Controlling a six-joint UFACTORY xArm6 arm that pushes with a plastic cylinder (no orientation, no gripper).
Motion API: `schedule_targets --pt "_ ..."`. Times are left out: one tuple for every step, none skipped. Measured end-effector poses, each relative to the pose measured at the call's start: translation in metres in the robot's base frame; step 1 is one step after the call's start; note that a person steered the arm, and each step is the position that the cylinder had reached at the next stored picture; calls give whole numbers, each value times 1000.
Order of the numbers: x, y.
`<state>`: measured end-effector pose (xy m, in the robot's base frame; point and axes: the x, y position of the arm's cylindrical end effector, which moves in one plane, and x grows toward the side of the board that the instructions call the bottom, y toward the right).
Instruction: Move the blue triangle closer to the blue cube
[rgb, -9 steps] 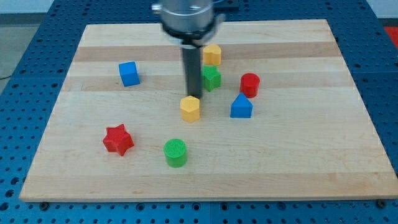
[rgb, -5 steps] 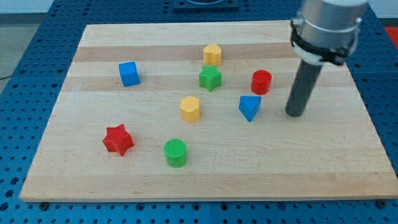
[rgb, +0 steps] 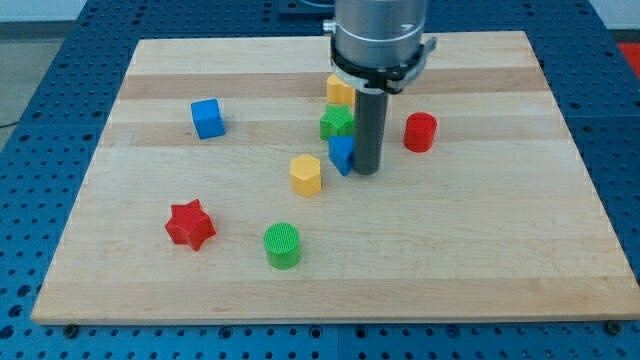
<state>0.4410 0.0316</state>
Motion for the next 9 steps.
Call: schedule_targets --pt "-5 -32" --pt "-5 -60" --pt "-11 -47" --pt "-27 -25" --pt "-44 -40" --pt "-45 -83" --pt "-39 -96" --pt "-35 -103" --pt "-35 -120"
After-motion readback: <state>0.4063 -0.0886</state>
